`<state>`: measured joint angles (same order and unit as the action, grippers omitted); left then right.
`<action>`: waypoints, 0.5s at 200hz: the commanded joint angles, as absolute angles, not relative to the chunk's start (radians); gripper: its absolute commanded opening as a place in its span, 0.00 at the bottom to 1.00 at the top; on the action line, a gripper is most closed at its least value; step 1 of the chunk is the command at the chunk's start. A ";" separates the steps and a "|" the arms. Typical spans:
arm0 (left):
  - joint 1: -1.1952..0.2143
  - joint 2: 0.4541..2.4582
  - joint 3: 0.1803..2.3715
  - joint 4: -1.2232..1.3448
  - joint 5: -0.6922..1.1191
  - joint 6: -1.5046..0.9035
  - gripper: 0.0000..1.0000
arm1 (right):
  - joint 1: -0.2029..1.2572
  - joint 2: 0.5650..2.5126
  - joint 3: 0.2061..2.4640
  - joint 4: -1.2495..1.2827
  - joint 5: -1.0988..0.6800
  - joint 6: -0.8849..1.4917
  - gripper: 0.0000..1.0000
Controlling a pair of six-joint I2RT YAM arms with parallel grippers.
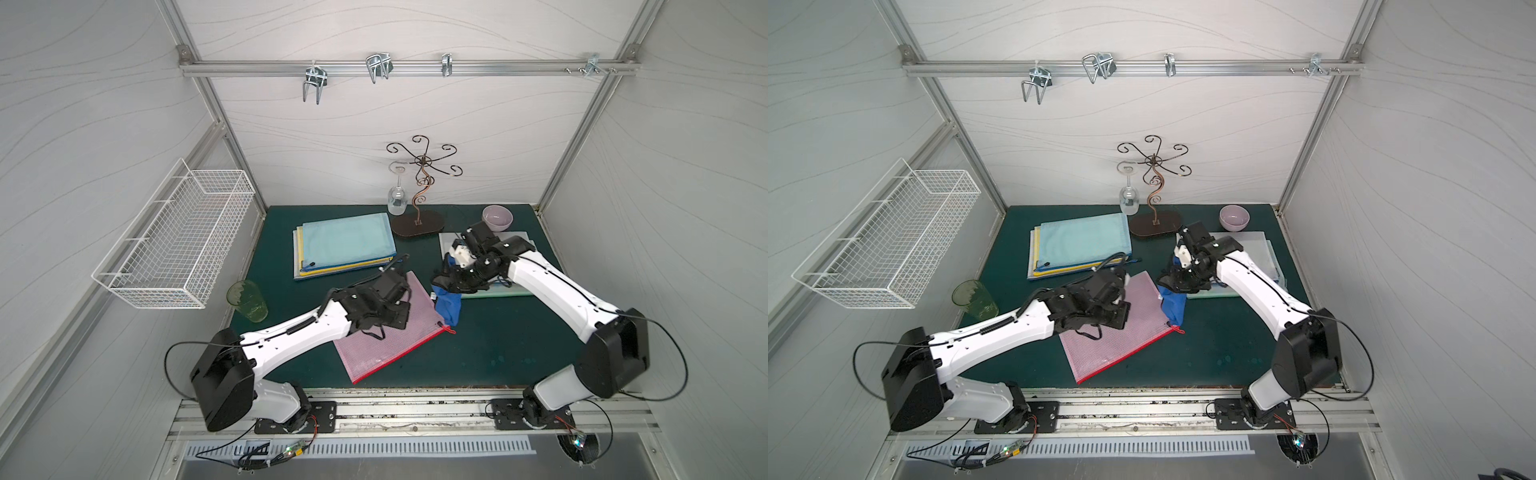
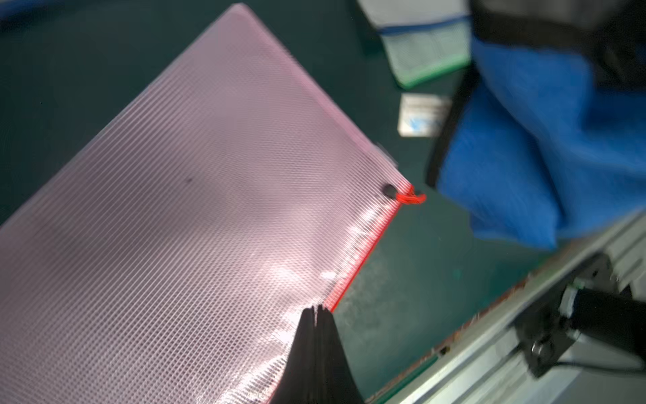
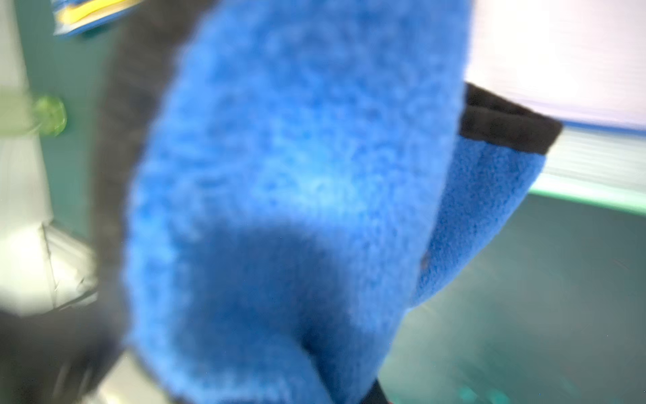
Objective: Wipe the document bag
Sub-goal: Adjust the document bag at the center of the board, then wipe the dirt from the document bag.
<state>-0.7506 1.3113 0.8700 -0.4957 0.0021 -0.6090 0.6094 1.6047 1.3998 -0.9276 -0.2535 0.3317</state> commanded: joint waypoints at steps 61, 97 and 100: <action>-0.456 1.236 0.535 -0.357 0.104 -0.887 0.00 | 0.871 2.177 1.881 -0.786 -0.686 0.339 0.00; -0.439 1.274 0.492 -0.366 0.091 -0.927 0.00 | 0.887 2.377 1.962 -0.710 -0.789 0.434 0.00; -0.437 1.276 0.489 -0.364 0.089 -0.929 0.00 | 0.888 2.384 1.962 -0.710 -0.781 0.434 0.00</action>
<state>-0.4511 1.2564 0.5182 -0.3943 0.0879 -0.8753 0.8852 2.2929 1.9404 -0.7368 -0.6914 0.3756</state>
